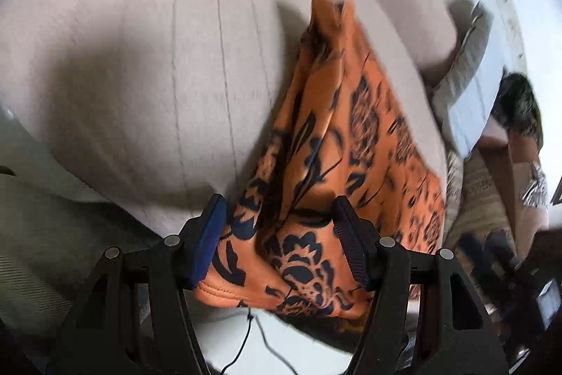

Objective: Fold small clothes

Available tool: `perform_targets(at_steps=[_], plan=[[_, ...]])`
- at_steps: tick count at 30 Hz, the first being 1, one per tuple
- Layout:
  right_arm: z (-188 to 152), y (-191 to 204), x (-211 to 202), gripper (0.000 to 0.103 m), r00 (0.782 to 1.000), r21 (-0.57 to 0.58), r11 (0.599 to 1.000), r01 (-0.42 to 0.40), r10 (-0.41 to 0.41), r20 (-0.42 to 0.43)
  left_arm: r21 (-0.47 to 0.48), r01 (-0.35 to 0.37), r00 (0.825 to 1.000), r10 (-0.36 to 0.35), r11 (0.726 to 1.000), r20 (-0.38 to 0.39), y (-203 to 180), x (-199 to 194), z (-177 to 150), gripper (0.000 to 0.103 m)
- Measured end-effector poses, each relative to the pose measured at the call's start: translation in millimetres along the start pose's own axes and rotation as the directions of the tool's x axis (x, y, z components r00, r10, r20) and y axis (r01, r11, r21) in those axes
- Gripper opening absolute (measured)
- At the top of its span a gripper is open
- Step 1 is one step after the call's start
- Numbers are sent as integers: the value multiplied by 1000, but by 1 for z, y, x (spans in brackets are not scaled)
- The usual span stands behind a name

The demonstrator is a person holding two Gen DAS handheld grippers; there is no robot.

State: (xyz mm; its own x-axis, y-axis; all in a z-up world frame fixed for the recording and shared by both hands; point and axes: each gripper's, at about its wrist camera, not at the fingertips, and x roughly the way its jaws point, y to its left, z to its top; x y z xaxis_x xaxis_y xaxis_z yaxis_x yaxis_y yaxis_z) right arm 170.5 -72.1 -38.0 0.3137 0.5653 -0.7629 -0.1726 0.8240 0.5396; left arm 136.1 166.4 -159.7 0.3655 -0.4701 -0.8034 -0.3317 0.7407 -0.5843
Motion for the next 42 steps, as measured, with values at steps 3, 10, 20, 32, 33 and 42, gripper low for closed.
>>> perform_targets(at_steps=[3, 10, 20, 32, 33, 42], plan=[[16, 21, 31, 44, 998, -39, 999, -10, 8, -64, -6, 2, 1000, -2, 1000, -16, 3, 3, -1, 63], [44, 68, 93, 44, 974, -129, 992, -7, -22, -226, -16, -15, 1000, 15, 1000, -10, 7, 3, 0, 44], [62, 84, 194, 41, 882, -157, 982, 103, -163, -442, 3, 48, 999, -48, 999, -3, 2, -3, -5, 14], [45, 107, 236, 16, 790, -376, 872, 312, -459, -408, 57, 97, 990, -102, 994, 95, -10, -22, -11, 13], [44, 108, 235, 15, 791, -388, 868, 309, -461, -401, 62, 97, 990, -103, 993, 96, -11, -23, -13, 13], [56, 70, 128, 8, 954, -162, 987, -13, -37, -298, 333, 42, 957, -133, 942, 258, -69, -76, -64, 12]])
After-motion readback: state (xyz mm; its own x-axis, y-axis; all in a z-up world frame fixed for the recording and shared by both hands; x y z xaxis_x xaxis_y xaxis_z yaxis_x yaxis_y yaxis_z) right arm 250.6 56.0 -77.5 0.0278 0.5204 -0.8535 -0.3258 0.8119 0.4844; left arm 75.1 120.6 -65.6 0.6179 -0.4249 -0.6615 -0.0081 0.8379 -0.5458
